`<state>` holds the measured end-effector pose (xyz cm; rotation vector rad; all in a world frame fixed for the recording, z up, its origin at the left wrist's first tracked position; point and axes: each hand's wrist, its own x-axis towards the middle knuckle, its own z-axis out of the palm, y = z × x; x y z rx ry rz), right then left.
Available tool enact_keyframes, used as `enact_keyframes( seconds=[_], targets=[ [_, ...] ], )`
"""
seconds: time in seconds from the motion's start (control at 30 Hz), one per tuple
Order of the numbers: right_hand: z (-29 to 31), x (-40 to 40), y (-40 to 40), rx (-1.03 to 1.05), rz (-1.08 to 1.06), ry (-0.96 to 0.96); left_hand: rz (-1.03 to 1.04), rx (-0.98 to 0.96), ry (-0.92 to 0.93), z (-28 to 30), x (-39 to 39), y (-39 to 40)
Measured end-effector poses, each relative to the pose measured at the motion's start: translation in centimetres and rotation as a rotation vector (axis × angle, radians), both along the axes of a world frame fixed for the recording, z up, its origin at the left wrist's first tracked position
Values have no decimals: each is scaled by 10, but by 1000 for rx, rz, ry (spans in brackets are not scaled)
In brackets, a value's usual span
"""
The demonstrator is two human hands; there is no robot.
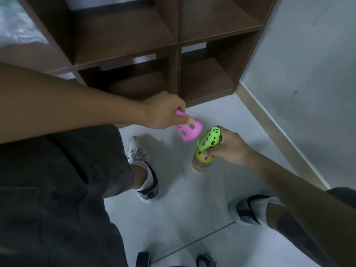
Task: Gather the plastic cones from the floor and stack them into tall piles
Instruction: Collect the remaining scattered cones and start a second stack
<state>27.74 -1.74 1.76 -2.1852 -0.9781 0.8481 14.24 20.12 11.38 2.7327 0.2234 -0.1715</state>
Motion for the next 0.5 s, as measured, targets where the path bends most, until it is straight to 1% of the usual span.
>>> enact_keyframes(
  seconds=[0.27,0.5],
  targets=[
    [-20,-11,-11,-79,25,-85,16,-86,-8,-1,5,-31],
    [4,-1,-13,-86,9,-34,58,-111,3,1,9,-36]
  ],
)
